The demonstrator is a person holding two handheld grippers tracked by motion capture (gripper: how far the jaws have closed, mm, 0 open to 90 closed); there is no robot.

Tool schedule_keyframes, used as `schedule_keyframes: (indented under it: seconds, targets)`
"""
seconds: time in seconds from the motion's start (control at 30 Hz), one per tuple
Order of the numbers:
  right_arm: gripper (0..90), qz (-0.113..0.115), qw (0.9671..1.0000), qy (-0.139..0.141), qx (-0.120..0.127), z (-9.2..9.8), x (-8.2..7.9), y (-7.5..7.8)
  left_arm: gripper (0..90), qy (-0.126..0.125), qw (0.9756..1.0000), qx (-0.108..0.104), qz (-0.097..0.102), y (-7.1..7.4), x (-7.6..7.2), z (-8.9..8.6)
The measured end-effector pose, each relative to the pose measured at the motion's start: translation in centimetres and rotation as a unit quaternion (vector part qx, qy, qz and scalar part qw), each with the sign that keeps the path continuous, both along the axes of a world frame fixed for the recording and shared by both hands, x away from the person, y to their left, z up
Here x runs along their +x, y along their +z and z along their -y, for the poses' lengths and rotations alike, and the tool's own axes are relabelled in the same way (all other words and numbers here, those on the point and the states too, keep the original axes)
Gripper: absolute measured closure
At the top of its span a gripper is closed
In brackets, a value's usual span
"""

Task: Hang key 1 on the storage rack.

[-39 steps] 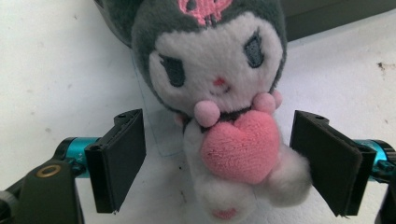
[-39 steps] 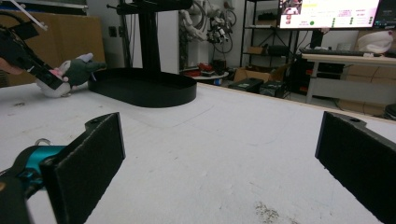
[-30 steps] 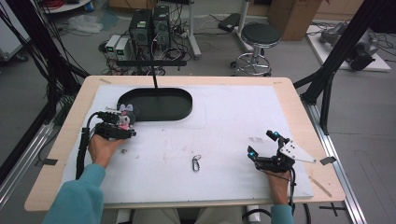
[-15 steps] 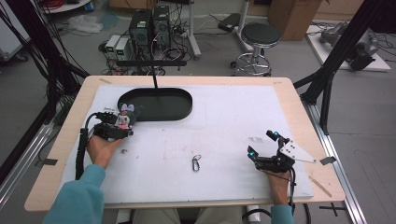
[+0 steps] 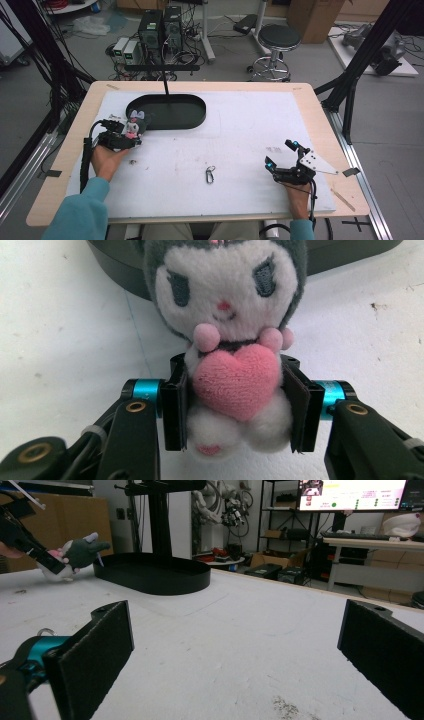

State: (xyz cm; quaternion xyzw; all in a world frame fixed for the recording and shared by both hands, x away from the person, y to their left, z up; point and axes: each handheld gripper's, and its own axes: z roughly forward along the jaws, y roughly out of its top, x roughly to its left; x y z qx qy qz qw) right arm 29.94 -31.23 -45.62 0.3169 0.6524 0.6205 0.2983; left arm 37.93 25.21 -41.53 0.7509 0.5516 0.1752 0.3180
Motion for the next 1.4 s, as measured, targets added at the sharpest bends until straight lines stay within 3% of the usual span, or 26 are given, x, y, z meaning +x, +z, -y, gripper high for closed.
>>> schedule_keyframes:
  seconds: [0.3,0.73,1.13,1.4]
  targets:
    - [0.7,0.0,1.0,0.0,0.0,0.0,0.0,0.0,53.4,-0.01,0.9998,0.008,0.012,0.6,-0.5,-0.3]
    - [0.7,0.0,1.0,0.0,0.0,0.0,0.0,0.0,53.3,-0.018,0.9979,-0.032,0.053,2.5,-1.5,-1.6]
    - [0.7,0.0,1.0,0.0,0.0,0.0,0.0,0.0,53.3,-0.026,0.9948,-0.043,0.089,4.9,-1.8,-2.8]
    - [0.7,0.001,1.0,0.0,-0.001,0.0,0.0,0.0,53.3,-0.032,0.9933,-0.037,0.105,6.8,-1.5,-3.0]
